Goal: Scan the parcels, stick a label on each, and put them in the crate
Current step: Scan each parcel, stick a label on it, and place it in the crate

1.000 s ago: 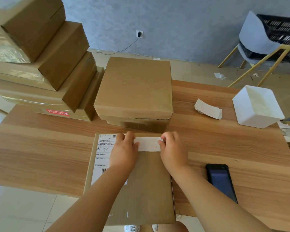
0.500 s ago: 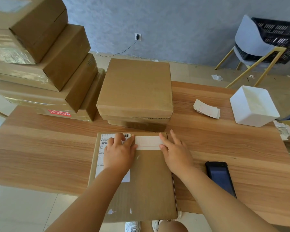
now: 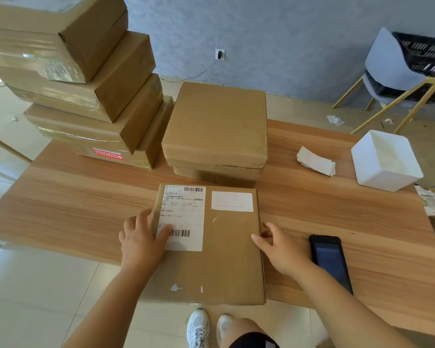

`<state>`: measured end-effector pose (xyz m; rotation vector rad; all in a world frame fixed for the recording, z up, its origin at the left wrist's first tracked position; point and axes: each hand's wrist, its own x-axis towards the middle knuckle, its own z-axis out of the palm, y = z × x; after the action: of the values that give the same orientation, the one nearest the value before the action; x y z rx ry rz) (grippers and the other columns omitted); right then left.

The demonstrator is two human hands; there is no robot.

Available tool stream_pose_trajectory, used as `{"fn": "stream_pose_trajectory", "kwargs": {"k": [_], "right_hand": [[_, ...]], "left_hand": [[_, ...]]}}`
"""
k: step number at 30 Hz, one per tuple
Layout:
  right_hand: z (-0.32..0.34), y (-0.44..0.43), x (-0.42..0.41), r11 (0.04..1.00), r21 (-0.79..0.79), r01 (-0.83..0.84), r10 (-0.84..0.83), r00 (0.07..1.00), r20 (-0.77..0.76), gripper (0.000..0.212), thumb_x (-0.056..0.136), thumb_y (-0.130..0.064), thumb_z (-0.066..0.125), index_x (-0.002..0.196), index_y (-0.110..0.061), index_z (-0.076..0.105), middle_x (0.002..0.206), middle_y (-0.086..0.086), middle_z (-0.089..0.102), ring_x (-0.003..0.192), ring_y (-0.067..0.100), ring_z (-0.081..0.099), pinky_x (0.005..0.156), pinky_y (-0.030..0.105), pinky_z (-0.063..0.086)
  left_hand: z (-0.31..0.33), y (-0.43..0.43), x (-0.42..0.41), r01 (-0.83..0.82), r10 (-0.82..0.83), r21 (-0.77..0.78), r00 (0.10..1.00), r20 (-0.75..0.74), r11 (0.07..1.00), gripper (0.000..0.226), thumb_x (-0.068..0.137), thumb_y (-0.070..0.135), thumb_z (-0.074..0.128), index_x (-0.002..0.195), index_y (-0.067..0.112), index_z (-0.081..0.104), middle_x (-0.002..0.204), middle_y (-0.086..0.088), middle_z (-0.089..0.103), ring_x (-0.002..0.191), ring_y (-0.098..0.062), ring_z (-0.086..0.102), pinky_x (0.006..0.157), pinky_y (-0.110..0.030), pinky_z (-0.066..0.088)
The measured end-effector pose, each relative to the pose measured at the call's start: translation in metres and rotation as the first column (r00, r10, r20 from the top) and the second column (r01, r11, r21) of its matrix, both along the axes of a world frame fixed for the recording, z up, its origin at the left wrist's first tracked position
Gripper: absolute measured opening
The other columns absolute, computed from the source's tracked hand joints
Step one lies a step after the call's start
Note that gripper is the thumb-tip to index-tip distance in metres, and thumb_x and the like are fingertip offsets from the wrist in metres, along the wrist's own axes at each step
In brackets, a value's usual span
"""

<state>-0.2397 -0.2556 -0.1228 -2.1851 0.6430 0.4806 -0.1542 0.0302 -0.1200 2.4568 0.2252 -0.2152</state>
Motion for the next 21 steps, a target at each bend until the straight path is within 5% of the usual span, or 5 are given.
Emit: {"fn": "stream_pose_trajectory", "kwargs": {"k": [5,12,15,18,21], "right_hand": [[0.003,-0.003,0.002,0.993,0.075,-0.096,0.098,0.994,-0.037,0.058,0.094,-0.053,0.045,0.144,-0.027,0.033,0.136,-0.009,0.05,0.097,-0.001,0.043,0.075,0.019,0.034],[0.012,-0.006,0.017,0.986,0.118,-0.113,0.115,0.993,-0.006,0.035,0.097,-0.035,0.047,0.129,-0.022,0.051,0.126,-0.003,0.06,0.109,0.015,0.058,0.097,0.04,0.046],[0.02,0.004,0.021,0.985,0.125,-0.123,0.116,0.992,0.058,0.046,0.097,-0.032,0.049,0.14,-0.018,0.044,0.137,-0.002,0.052,0.123,0.017,0.05,0.099,0.034,0.042],[0.034,0.025,0.029,0.974,0.164,-0.153,0.126,0.978,0.166,0.043,0.096,-0.028,0.052,0.138,-0.019,0.045,0.13,-0.007,0.056,0.111,0.007,0.053,0.087,0.022,0.043],[0.049,0.059,0.041,0.951,0.203,-0.231,0.178,0.951,0.251,0.035,0.096,-0.025,0.053,0.131,-0.024,0.053,0.121,-0.013,0.061,0.113,0.008,0.055,0.098,0.036,0.046]], "left_hand": [[-0.001,0.01,-0.016,-0.041,-0.007,-0.213,0.975,-0.223,0.976,0.036,0.087,0.047,0.055,0.115,0.024,0.055,0.103,0.005,0.06,0.101,-0.026,0.058,0.079,-0.039,0.045],[0.007,0.014,-0.051,-0.167,0.111,-0.291,0.974,-0.199,0.942,0.037,0.081,0.043,0.067,0.115,0.031,0.057,0.1,0.01,0.062,0.085,-0.008,0.06,0.066,-0.027,0.045],[0.014,0.025,-0.069,-0.244,0.195,-0.356,0.966,-0.17,0.902,0.032,0.077,0.043,0.071,0.104,0.041,0.055,0.098,0.017,0.062,0.077,0.001,0.063,0.058,-0.019,0.045],[0.024,0.045,-0.083,-0.319,0.293,-0.457,0.947,-0.128,0.831,0.033,0.073,0.036,0.077,0.095,0.043,0.054,0.098,0.018,0.064,0.076,-0.003,0.068,0.062,-0.025,0.052],[0.035,0.072,-0.094,-0.379,0.4,-0.526,0.913,-0.078,0.762,0.038,0.072,0.027,0.079,0.099,0.036,0.055,0.101,0.014,0.064,0.08,-0.011,0.069,0.067,-0.032,0.056]]}}
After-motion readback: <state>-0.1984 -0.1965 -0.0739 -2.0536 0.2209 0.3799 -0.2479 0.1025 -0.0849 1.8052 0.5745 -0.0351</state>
